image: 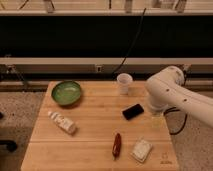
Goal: Place the pepper in the ceramic bowl
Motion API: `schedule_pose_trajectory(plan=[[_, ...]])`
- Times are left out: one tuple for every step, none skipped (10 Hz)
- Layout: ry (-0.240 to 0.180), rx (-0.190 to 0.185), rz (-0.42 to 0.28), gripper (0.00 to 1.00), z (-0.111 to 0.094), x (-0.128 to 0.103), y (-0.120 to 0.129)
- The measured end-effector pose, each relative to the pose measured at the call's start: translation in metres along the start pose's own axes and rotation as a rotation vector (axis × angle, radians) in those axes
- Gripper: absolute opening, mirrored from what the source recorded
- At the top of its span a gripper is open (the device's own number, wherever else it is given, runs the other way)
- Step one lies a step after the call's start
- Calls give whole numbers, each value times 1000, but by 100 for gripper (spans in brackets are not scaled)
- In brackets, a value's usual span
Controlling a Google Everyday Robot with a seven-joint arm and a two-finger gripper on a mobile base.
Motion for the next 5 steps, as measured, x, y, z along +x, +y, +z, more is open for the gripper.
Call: schedule_pose_trajectory(plan=[[3,-1,-18,80,0,-8,1],[7,-3,-51,80,2,-17,2],[10,-4,-75,80,3,-20,4],[11,-5,-94,80,5,-23,6],[10,-4,-127,80,7,-31,8]])
